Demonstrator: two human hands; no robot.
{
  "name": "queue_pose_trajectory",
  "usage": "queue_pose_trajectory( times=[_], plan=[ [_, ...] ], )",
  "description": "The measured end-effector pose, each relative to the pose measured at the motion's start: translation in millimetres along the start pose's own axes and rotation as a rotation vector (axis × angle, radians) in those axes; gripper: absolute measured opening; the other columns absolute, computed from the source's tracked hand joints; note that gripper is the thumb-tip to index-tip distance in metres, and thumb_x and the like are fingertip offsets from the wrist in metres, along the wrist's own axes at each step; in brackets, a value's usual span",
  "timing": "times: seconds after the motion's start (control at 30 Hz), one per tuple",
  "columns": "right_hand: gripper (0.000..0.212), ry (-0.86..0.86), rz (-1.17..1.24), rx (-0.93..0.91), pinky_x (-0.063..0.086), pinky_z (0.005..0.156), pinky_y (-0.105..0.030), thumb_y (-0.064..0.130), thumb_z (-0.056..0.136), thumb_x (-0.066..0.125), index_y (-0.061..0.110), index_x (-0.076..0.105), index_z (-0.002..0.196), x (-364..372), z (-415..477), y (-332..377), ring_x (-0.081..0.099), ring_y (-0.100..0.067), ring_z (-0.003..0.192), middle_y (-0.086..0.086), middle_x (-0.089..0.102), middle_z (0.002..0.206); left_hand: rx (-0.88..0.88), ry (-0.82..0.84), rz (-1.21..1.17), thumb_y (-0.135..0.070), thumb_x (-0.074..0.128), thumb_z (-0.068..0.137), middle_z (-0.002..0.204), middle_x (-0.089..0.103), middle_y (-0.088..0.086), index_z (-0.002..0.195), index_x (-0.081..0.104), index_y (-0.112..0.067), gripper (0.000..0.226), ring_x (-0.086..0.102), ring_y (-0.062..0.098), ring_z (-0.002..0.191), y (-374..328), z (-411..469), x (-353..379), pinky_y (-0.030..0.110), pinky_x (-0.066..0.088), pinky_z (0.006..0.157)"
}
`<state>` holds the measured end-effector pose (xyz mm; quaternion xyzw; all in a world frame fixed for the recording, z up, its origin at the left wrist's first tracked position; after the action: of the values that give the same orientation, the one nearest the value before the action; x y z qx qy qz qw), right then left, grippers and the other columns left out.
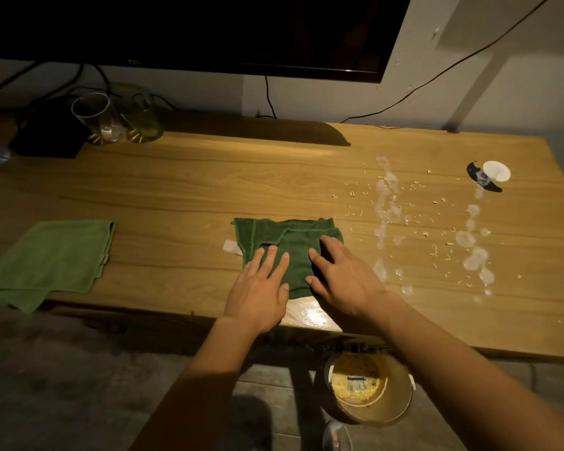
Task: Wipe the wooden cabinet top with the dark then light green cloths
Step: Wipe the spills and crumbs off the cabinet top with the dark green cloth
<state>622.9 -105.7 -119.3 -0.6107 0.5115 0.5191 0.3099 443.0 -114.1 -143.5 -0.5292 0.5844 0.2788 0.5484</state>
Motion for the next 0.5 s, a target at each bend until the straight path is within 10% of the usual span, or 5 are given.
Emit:
queue_pose_trajectory(
  times=[0.17,0.33,0.5],
  plan=[
    [0.065,-0.138,-0.062,-0.093,0.031,0.112,-0.040,0.047,0.102,0.027,0.001,0.035,0.147,14,-30,3,0.036,-0.032,0.132,-0.019,0.040,0.145,0.081,-0.040,-0.003,-0.046,0.028,0.101,0.164,-0.001,0.003,0.155,0.007,-0.021,0.064,-0.005,0.021,0.150,-6,-26,6,0.041,0.010,0.122],
    [0.105,0.004,0.012,-0.107,-0.005,0.121,-0.038,0.085,0.085,0.012,0.007,0.000,0.155,30,-43,-5,-0.011,-0.027,0.150,-0.011,-0.011,0.160,0.240,0.053,0.079,-0.063,0.037,0.094,0.161,-0.017,-0.003,0.154,-0.006,-0.024,0.084,-0.019,0.014,0.147,8,-43,10,0.034,-0.003,0.121],
    [0.108,0.050,-0.180,-0.174,-0.001,0.122,-0.045,0.075,0.088,0.033,0.001,-0.014,0.151,37,-59,-7,-0.016,-0.035,0.148,-0.022,-0.015,0.160,0.243,0.051,0.140,-0.014,0.062,0.088,0.162,-0.016,0.003,0.153,-0.012,-0.020,0.099,-0.015,0.020,0.149,-3,-54,15,0.033,-0.005,0.121]
  ],
)
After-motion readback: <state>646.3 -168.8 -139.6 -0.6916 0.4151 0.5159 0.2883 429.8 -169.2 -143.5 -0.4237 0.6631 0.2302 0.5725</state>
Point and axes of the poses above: each hand's wrist, its own z-axis towards the middle knuckle, its own x-axis out of the palm, y = z × x, the point moved 3 cm from there along z, towards the middle knuckle
